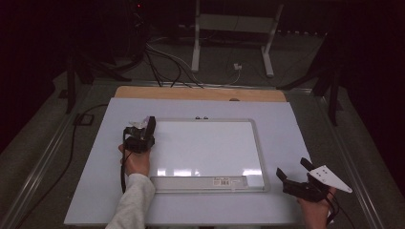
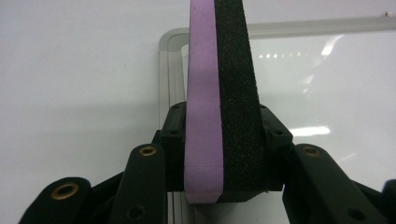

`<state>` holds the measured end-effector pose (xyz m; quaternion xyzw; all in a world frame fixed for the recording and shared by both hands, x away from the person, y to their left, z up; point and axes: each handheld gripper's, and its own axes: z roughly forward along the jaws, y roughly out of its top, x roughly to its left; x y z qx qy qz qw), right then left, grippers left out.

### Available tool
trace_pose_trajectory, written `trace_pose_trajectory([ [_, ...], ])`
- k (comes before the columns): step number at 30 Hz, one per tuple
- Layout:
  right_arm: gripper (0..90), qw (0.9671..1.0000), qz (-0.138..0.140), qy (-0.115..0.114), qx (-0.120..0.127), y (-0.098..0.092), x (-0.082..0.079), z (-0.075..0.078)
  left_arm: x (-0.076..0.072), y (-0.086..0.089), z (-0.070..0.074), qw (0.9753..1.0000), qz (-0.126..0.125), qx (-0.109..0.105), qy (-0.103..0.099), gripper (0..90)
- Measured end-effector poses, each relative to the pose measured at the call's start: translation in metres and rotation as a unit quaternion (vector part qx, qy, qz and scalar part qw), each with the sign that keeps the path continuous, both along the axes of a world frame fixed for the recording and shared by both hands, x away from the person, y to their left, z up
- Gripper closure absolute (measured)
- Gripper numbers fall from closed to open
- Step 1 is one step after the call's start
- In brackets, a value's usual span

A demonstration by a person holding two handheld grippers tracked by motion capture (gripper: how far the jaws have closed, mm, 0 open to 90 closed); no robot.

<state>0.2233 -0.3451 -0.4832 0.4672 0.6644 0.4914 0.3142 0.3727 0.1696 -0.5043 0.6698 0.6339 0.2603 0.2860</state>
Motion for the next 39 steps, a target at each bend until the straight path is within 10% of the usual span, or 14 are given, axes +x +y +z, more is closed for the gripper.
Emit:
trace_pose_trajectory([
  [14, 0.2, 1.0000, 0.003, 0.001, -0.002, 0.002, 0.001, 0.000, -0.009, -0.005, 0.004, 0.9994, -0.024, -0.026, -0.002, 33.5],
  [21, 0.2, 1.0000, 0.004, -0.001, 0.001, 0.002, 0.000, 0.000, -0.025, 0.009, 0.020, 0.9956, -0.058, -0.051, -0.052, 17.6],
  [28, 0.2, 0.9999, 0.011, -0.003, 0.000, 0.004, 0.000, 0.000, -0.054, 0.030, 0.039, 0.9830, -0.127, -0.068, -0.115, 1.1],
  [34, 0.2, 0.9998, 0.016, -0.006, 0.001, 0.006, 0.000, 0.001, -0.082, 0.045, 0.050, 0.9691, -0.162, -0.068, -0.173, 0.5],
  [39, 0.2, 0.9998, 0.020, -0.008, 0.003, 0.007, 0.000, 0.002, -0.103, 0.052, 0.053, 0.9623, -0.178, -0.060, -0.197, 0.5],
])
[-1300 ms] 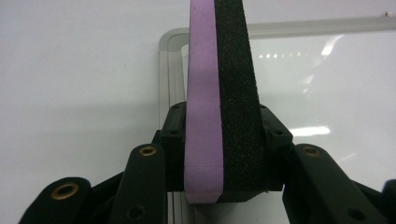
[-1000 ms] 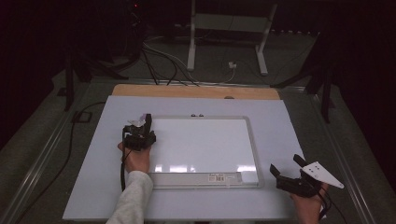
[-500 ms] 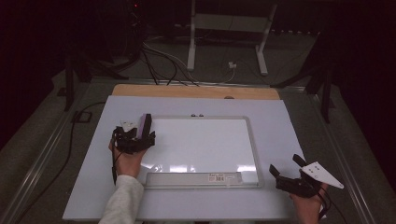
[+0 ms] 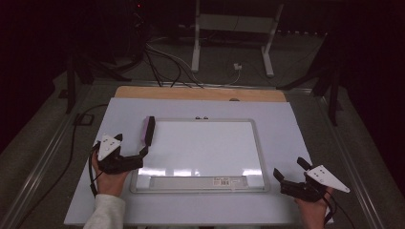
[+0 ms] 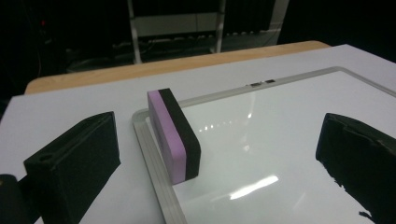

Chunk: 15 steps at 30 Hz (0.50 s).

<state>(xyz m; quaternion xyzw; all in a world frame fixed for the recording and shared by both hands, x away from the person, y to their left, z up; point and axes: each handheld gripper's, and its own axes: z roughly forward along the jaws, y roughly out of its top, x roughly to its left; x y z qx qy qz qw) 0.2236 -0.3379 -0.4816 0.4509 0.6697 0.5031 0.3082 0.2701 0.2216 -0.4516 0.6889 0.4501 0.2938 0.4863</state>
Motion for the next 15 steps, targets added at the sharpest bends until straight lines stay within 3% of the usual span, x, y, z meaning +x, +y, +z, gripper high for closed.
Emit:
trace_pose_trajectory([
  [7, 0.2, 1.0000, 0.002, -0.002, 0.003, 0.001, 0.000, 0.000, -0.025, 0.006, -0.003, 0.9998, -0.007, 0.006, -0.017, 0.5],
  [10, 0.2, 1.0000, 0.003, -0.002, 0.004, 0.001, 0.001, 0.001, -0.033, 0.007, -0.005, 0.9996, -0.007, 0.015, -0.022, 0.5],
  [15, 0.2, 1.0000, 0.003, -0.005, 0.006, 0.000, 0.002, 0.001, -0.043, 0.013, -0.010, 0.9994, -0.003, 0.012, -0.033, 0.6],
])
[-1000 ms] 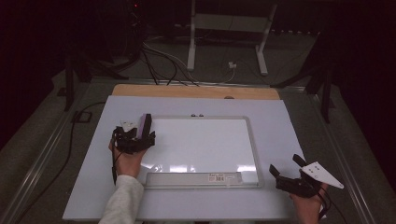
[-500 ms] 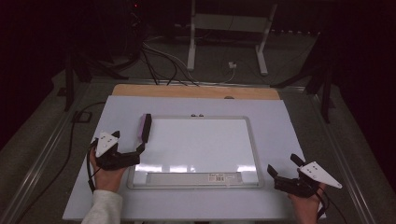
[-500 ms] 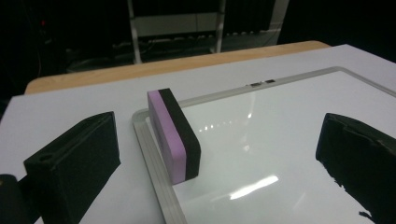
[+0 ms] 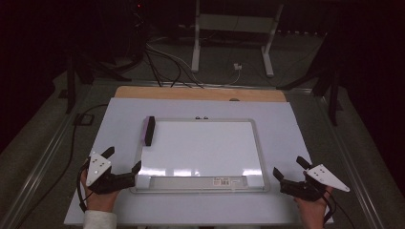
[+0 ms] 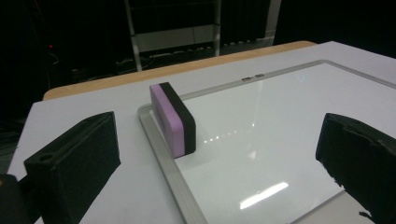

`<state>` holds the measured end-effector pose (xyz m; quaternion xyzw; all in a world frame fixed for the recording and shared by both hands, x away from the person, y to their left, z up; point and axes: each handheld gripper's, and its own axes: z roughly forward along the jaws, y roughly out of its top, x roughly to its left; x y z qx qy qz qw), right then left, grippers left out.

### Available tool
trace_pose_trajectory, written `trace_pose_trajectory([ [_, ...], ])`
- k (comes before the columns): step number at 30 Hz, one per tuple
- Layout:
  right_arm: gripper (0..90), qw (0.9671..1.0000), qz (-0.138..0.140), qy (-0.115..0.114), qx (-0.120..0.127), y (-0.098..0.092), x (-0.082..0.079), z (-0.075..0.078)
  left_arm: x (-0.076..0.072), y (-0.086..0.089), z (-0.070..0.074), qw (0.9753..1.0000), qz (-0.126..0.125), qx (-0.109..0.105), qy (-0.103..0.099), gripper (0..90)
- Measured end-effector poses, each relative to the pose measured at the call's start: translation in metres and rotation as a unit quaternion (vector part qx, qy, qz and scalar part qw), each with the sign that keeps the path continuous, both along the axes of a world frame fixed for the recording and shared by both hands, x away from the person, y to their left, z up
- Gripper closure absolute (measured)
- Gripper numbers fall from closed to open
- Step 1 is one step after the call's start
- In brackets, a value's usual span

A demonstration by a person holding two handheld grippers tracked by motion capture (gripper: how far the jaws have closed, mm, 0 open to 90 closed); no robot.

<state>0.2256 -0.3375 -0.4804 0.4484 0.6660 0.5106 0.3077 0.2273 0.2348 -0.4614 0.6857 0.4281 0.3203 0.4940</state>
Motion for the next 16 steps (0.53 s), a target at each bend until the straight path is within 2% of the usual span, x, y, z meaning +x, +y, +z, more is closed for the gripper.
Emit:
trace_pose_trajectory([
  [2, 0.2, 1.0000, 0.000, -0.001, 0.000, -0.001, 0.001, 0.000, -0.001, 0.003, -0.002, 1.0000, 0.004, -0.009, -0.001, 0.5],
  [8, 0.2, 1.0000, -0.002, 0.002, 0.002, -0.002, 0.002, 0.000, -0.004, 0.009, -0.004, 0.9999, 0.011, -0.004, -0.005, 0.5],
  [16, 0.2, 0.9999, -0.006, 0.010, 0.000, -0.003, 0.006, -0.002, -0.005, 0.013, -0.006, 0.9998, 0.018, -0.005, 0.000, 0.5],
])
